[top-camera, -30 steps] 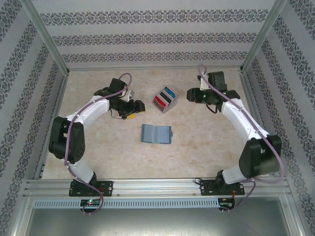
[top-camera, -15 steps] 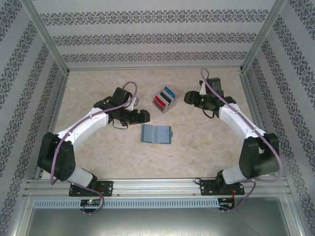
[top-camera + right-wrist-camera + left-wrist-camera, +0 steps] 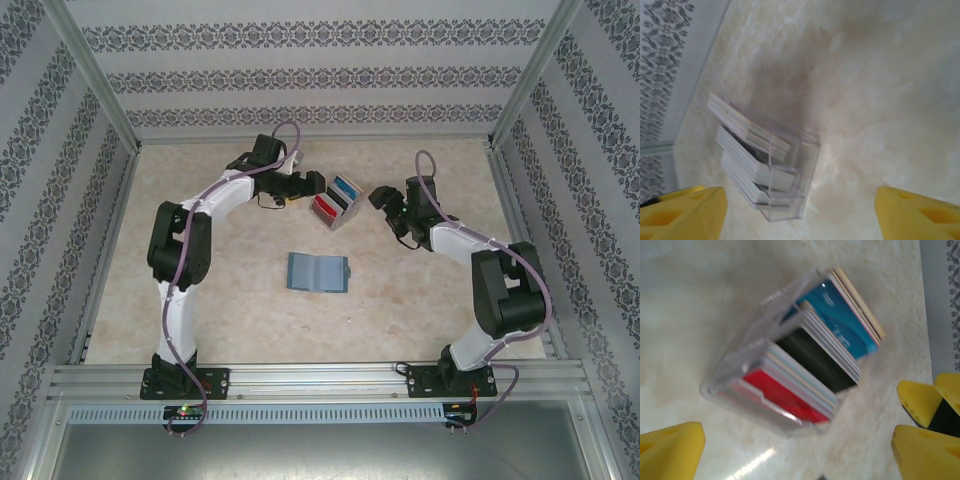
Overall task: Put the credit cards into the card holder
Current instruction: Rotate the storage box at the top-center of the table.
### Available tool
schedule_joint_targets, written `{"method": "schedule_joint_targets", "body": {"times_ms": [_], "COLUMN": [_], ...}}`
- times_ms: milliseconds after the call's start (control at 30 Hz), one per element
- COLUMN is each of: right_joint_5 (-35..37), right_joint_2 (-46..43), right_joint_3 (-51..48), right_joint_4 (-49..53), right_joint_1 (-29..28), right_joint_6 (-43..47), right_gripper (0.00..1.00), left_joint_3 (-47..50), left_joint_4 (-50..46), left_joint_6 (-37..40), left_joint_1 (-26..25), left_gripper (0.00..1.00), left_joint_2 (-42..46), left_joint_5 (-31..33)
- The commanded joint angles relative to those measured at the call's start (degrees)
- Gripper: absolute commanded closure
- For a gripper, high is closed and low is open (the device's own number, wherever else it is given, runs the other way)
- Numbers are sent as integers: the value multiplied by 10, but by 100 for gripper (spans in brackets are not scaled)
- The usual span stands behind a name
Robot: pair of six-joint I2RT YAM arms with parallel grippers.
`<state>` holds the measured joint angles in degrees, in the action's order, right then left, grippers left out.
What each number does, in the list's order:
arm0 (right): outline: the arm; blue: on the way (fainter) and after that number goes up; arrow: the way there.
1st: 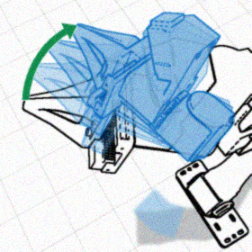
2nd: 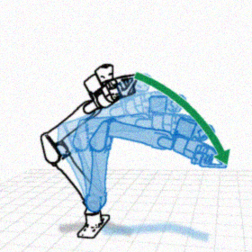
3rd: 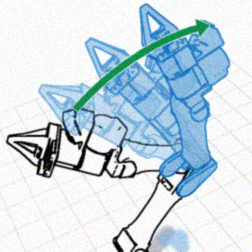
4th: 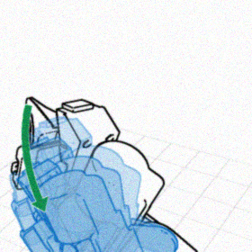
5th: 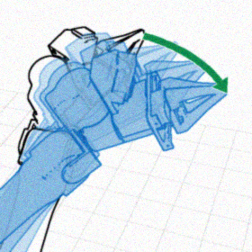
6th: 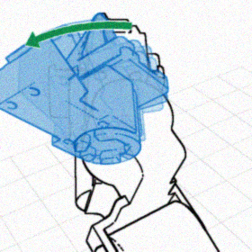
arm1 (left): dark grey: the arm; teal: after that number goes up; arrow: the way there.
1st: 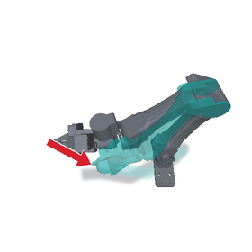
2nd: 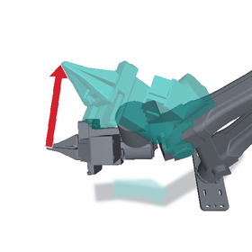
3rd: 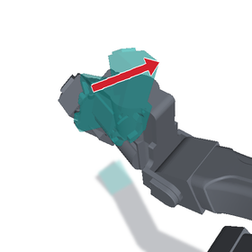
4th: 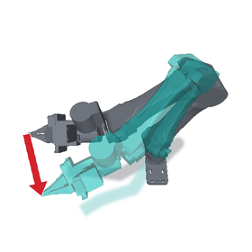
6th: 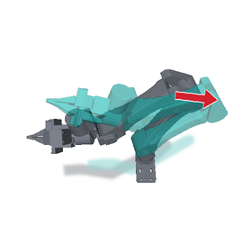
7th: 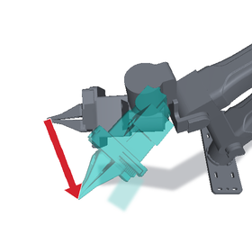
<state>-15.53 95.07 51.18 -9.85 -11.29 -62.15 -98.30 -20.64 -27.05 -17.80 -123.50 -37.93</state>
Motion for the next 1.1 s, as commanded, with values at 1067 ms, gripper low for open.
{"method": "schedule_joint_targets", "body": {"times_ms": [1067], "right_joint_5": [-68], "right_joint_2": [265], "right_joint_3": [227], "right_joint_4": [-158], "right_joint_1": [-12], "right_joint_6": [-167], "right_gripper": [20], "left_joint_3": [203], "left_joint_4": [457], "left_joint_6": [-265], "left_joint_1": [-99], "left_gripper": [15], "left_joint_2": [44], "left_joint_5": [-20]}}
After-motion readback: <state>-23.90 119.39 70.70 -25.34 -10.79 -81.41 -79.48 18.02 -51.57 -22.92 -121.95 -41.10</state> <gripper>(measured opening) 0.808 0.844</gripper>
